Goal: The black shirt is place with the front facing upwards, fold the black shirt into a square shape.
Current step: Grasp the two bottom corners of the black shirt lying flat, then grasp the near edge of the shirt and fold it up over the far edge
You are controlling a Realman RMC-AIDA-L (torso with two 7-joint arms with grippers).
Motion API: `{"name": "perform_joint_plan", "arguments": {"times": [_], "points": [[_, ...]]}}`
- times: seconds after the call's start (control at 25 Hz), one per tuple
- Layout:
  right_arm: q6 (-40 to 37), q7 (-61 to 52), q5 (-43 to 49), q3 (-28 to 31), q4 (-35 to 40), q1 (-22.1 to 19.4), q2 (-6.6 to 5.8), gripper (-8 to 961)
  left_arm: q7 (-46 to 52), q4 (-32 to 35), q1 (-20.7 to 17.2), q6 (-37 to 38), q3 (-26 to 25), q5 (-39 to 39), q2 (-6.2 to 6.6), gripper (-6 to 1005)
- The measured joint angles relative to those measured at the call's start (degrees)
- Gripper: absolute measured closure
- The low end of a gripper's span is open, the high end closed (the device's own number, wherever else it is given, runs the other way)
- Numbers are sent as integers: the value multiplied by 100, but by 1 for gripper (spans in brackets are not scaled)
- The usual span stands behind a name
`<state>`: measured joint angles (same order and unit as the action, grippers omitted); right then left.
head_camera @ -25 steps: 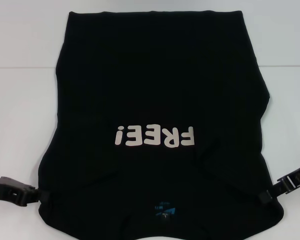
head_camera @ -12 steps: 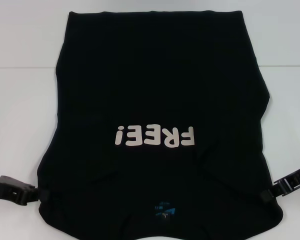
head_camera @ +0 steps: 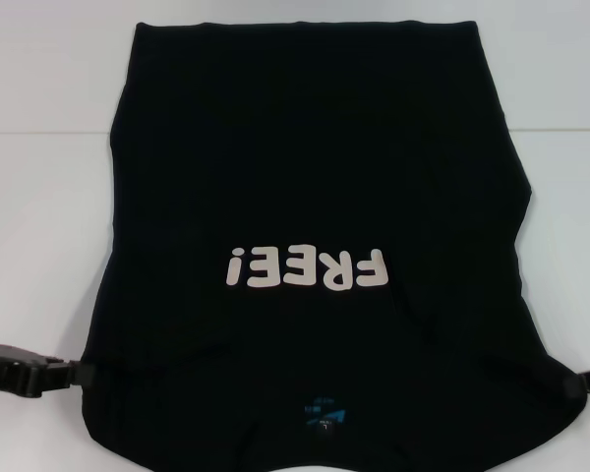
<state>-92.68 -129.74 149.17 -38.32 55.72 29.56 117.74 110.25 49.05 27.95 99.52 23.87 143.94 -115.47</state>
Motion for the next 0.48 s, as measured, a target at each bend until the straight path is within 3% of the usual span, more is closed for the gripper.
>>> {"name": "perform_joint_plan", "arguments": {"times": [0.48], "points": [[-456,901,-86,1344,26,-687,-26,898,-8,-172,-362,685,-428,-108,-37,1001]]}}
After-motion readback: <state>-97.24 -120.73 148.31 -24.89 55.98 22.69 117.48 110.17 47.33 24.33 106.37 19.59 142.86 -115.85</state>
